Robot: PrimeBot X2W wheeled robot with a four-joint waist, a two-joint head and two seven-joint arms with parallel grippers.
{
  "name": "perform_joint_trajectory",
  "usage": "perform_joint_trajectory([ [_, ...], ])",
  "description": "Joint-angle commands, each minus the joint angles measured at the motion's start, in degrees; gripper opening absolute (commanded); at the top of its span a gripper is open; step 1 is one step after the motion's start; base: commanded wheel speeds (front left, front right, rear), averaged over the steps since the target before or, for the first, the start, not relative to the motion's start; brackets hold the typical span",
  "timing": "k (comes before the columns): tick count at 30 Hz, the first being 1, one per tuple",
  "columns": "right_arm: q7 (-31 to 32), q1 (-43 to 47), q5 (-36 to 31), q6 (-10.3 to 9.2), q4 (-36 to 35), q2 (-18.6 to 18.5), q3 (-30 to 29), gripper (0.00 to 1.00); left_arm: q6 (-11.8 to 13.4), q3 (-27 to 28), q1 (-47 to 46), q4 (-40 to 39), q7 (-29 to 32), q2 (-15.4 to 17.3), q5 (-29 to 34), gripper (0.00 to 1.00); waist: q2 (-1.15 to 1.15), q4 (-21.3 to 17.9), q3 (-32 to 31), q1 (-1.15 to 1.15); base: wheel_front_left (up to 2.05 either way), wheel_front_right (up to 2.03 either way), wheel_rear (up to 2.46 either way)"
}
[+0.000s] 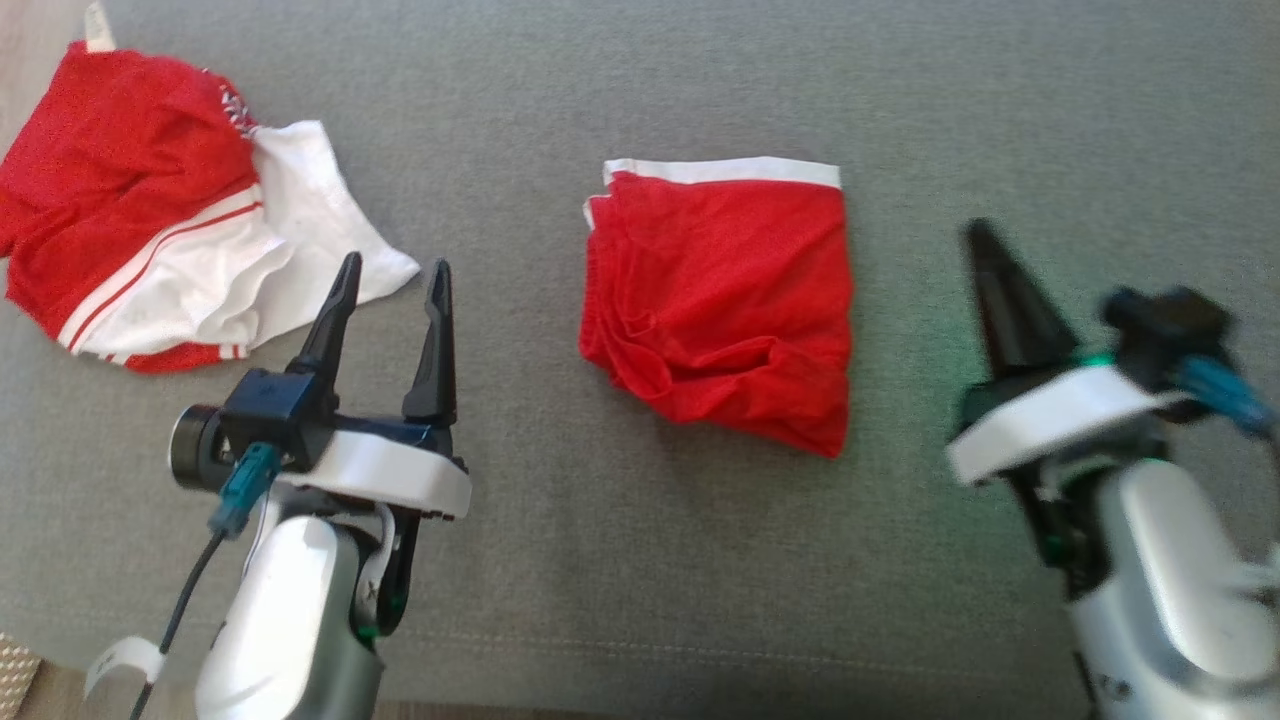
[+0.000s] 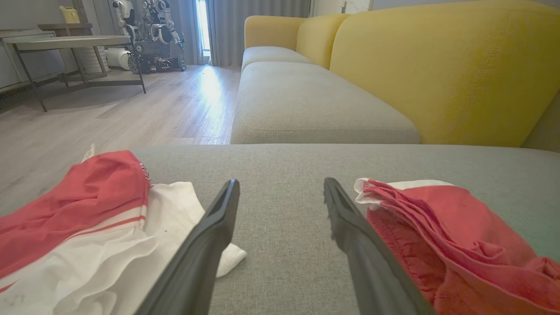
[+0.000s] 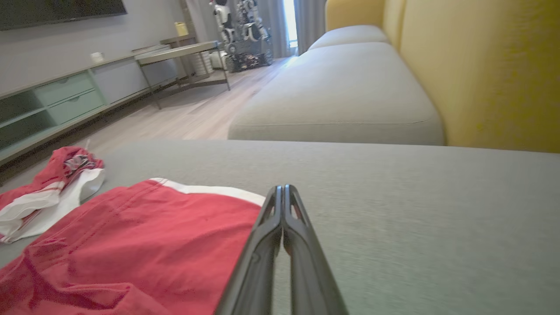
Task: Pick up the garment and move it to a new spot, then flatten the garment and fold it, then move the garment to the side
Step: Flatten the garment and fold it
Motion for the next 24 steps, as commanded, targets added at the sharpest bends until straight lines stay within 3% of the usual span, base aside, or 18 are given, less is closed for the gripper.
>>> perform_joint_trajectory([
  [1,-0.26,-2.6,0.9,0.19,-0.12,-0.66,3.82,0.0,-0.09,1.71,-2.9,-2.11,-0.32,0.53,-0.34,1.0,0.0,0.81,0.5,0.0,0.0,0.0,0.0],
  [13,-0.97,-7.16,7.78,0.19,12.13,-2.28,20.07,0.0,-0.25,1.29,-3.9,-2.16,-0.32,-0.48,-0.59,1.0,0.0,3.04,2.12,0.0,0.0,0.0,0.0],
  [24,-2.09,-6.46,12.18,0.19,14.22,-1.97,28.98,0.0,-0.26,2.4,-3.74,-2.32,-0.32,-0.68,-0.16,1.0,0.0,2.02,2.6,0.0,0.0,0.0,0.0],
])
